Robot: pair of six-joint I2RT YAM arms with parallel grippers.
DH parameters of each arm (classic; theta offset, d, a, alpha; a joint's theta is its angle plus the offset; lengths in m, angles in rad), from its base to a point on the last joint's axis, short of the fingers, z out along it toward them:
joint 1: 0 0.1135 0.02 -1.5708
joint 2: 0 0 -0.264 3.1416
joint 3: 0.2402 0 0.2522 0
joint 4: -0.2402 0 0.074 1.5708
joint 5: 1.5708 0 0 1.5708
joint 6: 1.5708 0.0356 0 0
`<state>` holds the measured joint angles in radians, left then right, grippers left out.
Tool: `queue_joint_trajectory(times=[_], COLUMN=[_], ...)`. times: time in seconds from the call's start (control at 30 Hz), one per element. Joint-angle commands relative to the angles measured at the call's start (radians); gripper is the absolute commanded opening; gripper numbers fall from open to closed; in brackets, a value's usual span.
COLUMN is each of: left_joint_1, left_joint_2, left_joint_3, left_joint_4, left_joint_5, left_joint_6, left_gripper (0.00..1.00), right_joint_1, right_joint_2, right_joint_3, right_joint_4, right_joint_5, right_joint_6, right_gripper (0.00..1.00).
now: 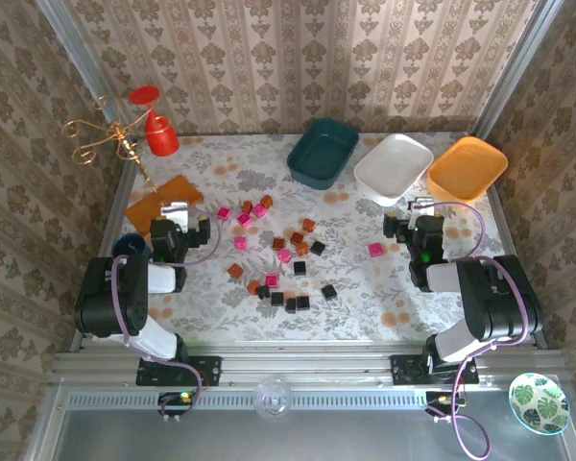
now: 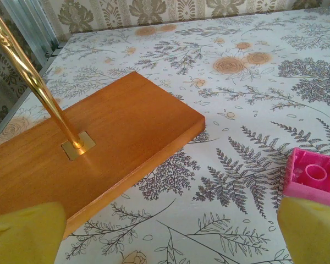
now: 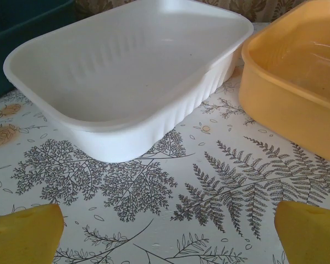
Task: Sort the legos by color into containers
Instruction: Move the container to the top-center of the table.
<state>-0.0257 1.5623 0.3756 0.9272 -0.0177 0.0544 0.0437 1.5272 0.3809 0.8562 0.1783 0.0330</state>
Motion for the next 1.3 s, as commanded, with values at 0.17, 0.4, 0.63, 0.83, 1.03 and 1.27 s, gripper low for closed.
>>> queue_joint_trajectory(times=[0.17, 0.4, 0.63, 0.83, 1.03, 1.27], left_joint_1=[0.003, 0.003, 0.003, 0.015, 0.021, 0.05], left_joint_2=[-0.005, -0.005, -0.005, -0.005, -0.04, -0.425], left_joint_3=[0.013, 0.013, 0.013, 0.019, -0.013, 0.094], left_joint_4=[0.001, 0.001, 0.0, -0.01, 0.023, -0.496], left_joint_5=[0.016, 0.015, 0.016, 0.021, -0.042, -0.117], left_joint_6=[0.028, 0.028, 0.028, 0.011, -0.019, -0.238], left_gripper=[1.0, 1.0, 1.0, 1.0, 1.0, 1.0], right_joint_1=[-0.005, -0.005, -0.005, -0.007, 0.004, 0.038], right_joint_2=[-0.001, -0.001, 0.0, -0.001, -0.012, -0.386], right_joint_3=[0.021, 0.02, 0.022, 0.021, 0.013, 0.042], right_joint_4=[0.008, 0.009, 0.006, 0.006, 0.018, -0.342], right_joint_5=[-0.005, -0.005, -0.009, -0.01, 0.025, 0.249], right_joint_6=[0.01, 0.011, 0.011, 0.013, 0.011, 0.19], right_gripper=[1.0, 1.0, 1.0, 1.0, 1.0, 1.0])
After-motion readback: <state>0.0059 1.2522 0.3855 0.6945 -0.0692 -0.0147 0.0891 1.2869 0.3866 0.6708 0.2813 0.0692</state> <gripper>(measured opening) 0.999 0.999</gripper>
